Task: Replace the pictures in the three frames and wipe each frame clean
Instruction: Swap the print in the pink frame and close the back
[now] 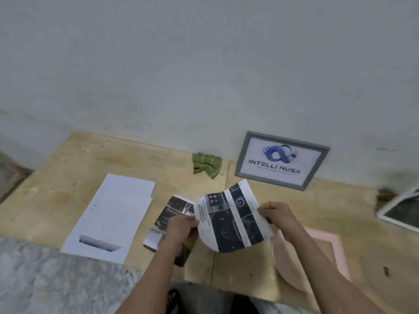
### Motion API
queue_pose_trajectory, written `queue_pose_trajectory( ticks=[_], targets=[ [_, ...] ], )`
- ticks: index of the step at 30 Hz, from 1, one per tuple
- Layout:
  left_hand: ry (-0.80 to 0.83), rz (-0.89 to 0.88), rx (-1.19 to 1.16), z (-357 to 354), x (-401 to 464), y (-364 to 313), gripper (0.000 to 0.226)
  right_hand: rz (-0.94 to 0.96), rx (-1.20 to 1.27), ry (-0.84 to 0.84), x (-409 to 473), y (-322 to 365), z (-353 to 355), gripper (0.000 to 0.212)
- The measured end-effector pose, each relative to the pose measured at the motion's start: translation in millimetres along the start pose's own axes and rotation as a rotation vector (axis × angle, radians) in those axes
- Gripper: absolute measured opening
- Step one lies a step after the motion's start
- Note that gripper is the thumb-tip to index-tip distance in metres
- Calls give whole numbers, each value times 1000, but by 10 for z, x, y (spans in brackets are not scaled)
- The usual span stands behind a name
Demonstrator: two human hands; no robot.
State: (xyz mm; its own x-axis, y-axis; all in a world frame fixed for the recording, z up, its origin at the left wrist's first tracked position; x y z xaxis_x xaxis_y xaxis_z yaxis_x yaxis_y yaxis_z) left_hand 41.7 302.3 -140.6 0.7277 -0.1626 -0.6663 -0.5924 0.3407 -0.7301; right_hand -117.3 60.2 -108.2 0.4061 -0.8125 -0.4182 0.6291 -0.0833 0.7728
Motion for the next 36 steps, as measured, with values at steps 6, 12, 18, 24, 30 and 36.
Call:
queue_pose_trajectory(
  ticks=[6,12,18,24,30,36],
  targets=[
    [219,-218,254,-1256,-126,-219,13,-133,168,-213,-45,-616,1196,21],
    [308,-167,330,-2221,-460,228,17,-349,147,-263,180,-1450,1960,15],
    [199,-95,438,-2660,-627,739,15,-513,93,-187,109,-2028,2306,32],
    [86,-19,449,-2714,-624,781,17,-573,114,-121,116,-2185,2228,32],
    [30,-82,583,-2671,-544,836,15,-542,132,-132,201,-2044,2117,11],
    [-25,-227,743,-2752,-736,724,16,-484,75,-193,232,-1999,2008,9]
  ],
)
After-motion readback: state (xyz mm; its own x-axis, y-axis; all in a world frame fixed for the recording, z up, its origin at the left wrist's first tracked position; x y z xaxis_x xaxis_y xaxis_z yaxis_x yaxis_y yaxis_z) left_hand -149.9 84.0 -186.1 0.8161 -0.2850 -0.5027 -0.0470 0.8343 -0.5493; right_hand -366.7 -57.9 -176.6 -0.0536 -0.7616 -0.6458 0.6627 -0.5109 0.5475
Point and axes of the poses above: each hand's wrist, its own x-axis towards the middle knuckle, its own z-axis out of the back of the hand, y = z × x, the point moved 1 cm from there along x, towards the middle knuckle, and after that the axes turned 11 degrees about -y, right-handed, at the moved point
